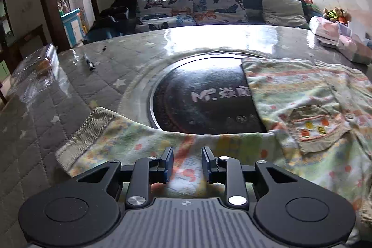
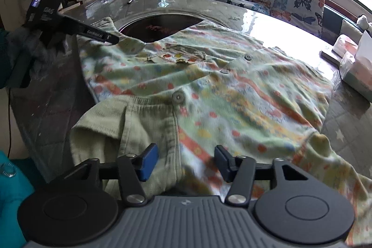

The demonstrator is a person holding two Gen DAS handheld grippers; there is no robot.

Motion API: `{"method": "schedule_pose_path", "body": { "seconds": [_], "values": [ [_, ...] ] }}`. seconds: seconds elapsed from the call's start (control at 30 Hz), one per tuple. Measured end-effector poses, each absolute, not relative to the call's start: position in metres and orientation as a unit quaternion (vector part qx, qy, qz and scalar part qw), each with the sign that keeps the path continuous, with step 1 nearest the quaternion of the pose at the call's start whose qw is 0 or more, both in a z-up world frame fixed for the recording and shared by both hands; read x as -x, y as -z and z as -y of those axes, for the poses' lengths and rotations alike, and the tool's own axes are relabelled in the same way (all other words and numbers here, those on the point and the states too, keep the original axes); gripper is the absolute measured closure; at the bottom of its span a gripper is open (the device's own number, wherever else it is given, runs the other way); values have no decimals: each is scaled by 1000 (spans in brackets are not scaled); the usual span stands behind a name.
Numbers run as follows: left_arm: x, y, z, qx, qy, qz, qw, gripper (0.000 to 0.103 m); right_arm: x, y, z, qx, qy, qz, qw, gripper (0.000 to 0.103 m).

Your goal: Fold clothes

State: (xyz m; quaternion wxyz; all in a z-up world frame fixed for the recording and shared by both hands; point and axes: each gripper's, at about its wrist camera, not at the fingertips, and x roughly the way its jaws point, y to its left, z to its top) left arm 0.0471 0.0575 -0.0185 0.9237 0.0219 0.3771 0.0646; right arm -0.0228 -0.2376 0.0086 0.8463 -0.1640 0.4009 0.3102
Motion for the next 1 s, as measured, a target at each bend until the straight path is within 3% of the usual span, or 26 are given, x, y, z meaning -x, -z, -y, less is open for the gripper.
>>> {"method": "schedule_pose_path", "body": {
  "seconds": [0.23,0.3,0.67,1.0],
  "values": [
    [-35,5,-53,1,-35,-381,924,70,34,-27,220,159,-350,-373,844,52],
    [-27,-1,-45,5,-13,-376,926,63,35,-25,211,162,-363,-372,839,55],
    [21,-24,20,-3,162,-362,918,52,27,-9,208,128,-362,-400,832,98],
    [40,-15,76,-75,314,-350,879,52,29,-36,251,57,-325,-380,864,101]
  ]
}}
